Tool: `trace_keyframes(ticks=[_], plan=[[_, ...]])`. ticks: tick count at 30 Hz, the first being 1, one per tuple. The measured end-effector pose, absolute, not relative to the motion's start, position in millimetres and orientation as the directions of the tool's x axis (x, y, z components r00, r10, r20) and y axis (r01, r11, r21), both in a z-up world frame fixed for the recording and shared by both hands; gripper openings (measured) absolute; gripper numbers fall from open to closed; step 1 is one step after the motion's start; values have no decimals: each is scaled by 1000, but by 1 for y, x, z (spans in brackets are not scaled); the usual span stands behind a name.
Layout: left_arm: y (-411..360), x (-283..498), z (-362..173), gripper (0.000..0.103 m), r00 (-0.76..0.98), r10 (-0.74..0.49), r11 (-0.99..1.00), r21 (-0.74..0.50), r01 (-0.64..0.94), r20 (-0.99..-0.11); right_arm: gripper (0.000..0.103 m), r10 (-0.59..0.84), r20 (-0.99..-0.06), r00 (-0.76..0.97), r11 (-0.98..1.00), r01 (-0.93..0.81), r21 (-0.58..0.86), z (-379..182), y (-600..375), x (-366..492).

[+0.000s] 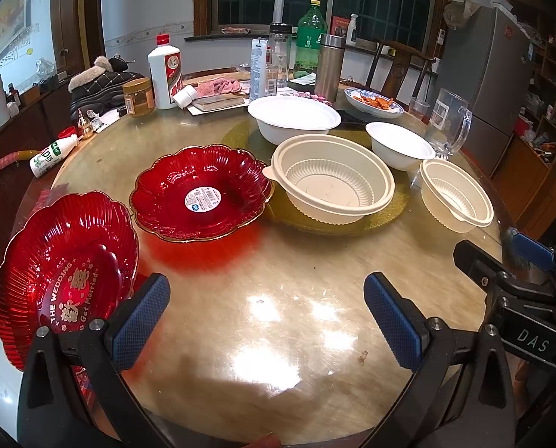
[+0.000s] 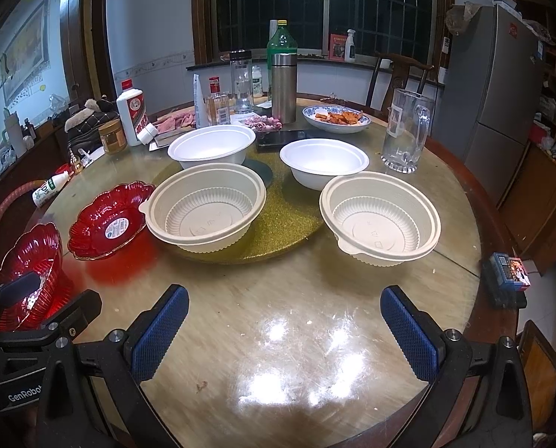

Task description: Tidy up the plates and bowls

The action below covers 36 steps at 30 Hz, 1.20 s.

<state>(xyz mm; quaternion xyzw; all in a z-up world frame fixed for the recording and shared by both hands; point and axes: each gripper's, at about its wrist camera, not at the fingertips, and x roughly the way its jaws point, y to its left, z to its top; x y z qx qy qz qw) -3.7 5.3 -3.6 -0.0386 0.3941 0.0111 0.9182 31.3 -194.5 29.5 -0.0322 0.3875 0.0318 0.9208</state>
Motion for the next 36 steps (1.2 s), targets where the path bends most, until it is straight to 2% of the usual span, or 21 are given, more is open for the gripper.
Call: trace_keyframes(ticks=[25, 29, 33, 35, 36], plan=[[3, -9, 0, 103, 691, -14, 996, -68, -51, -722, 103, 41, -711, 702, 996, -88, -29, 33, -197, 27], [9, -17, 7, 103, 689, -52, 994, -102, -32, -723, 103, 50, -710, 703, 995, -93, -22, 33, -195, 27], [46, -51, 41, 103, 765, -69, 987, -153, -40, -641, 103, 160, -714, 682, 983, -173, 55, 37, -183, 26], [77, -69, 57, 103, 810, -16, 983, -158, -94, -586, 103, 243, -727, 642, 965, -232, 118, 39, -170, 29], [98, -78, 62, 103, 823, 49, 977, -143, -156, -566, 103, 285, -736, 615, 953, -261, 151, 39, -163, 31]])
